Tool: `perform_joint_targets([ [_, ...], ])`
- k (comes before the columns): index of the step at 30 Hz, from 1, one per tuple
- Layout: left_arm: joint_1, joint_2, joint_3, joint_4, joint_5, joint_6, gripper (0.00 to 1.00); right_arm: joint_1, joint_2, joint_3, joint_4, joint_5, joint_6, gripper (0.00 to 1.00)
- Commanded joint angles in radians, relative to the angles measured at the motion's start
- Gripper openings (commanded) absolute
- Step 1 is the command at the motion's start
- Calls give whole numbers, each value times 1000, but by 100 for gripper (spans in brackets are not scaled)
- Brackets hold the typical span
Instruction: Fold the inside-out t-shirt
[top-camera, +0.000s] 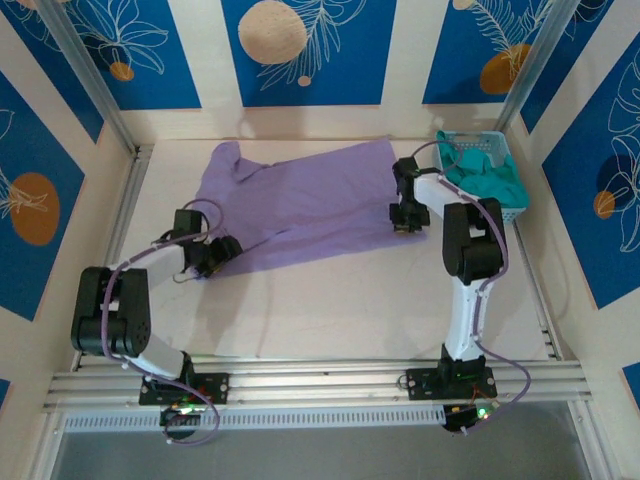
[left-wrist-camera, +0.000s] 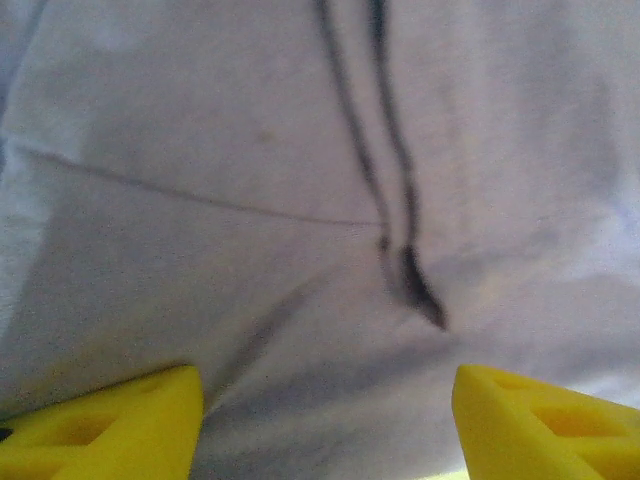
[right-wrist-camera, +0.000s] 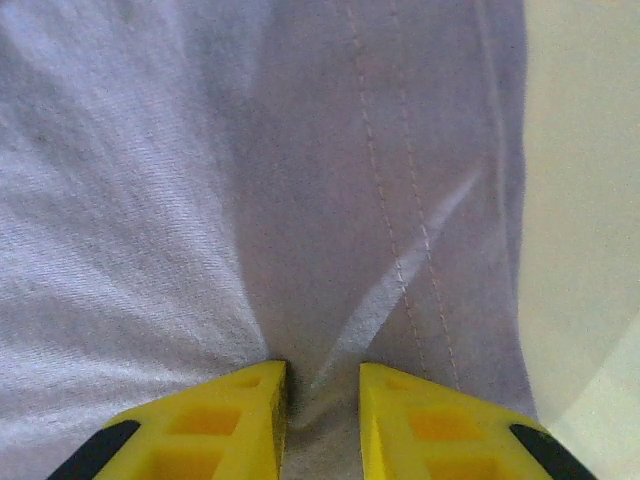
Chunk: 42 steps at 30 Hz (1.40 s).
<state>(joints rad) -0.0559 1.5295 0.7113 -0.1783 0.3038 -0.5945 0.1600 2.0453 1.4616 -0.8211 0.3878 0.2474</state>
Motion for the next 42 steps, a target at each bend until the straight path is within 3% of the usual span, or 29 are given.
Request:
perform_joint_targets([
  [1, -6, -31, -67, -22, 33, 25, 67, -22, -97, -141, -150, 95, 69, 27],
  [5, -7, -129, -80, -56, 79, 22, 67, -2, -292, -228, -116, 113, 67, 30],
  [7, -3, -169, -64, -64, 75, 15, 68, 74, -393, -256, -6, 67, -10, 34],
  [11, 30, -194, -53, -21, 46, -42, 67, 292, -480, -310, 315, -214, -167, 47],
  [15, 77, -165, -58, 16, 25, -71, 65, 522, -360, -236, 520, -287, -270, 52],
  [20, 136, -147, -103, 49, 42, -86, 61, 675, -141, -80, 649, -329, -358, 53],
  [27, 152, -136, -165, 83, 43, -78, 60, 749, 140, 169, 607, -317, -433, 54],
  [32, 159, -137, -188, 92, 41, -73, 59, 753, 232, 255, 564, -316, -455, 53],
  [36, 163, -134, -202, 105, 46, -76, 59, 751, 257, 268, 557, -280, -476, 47],
  [42, 165, -134, -211, 107, 35, -70, 59, 736, 248, 277, 594, -278, -450, 13],
])
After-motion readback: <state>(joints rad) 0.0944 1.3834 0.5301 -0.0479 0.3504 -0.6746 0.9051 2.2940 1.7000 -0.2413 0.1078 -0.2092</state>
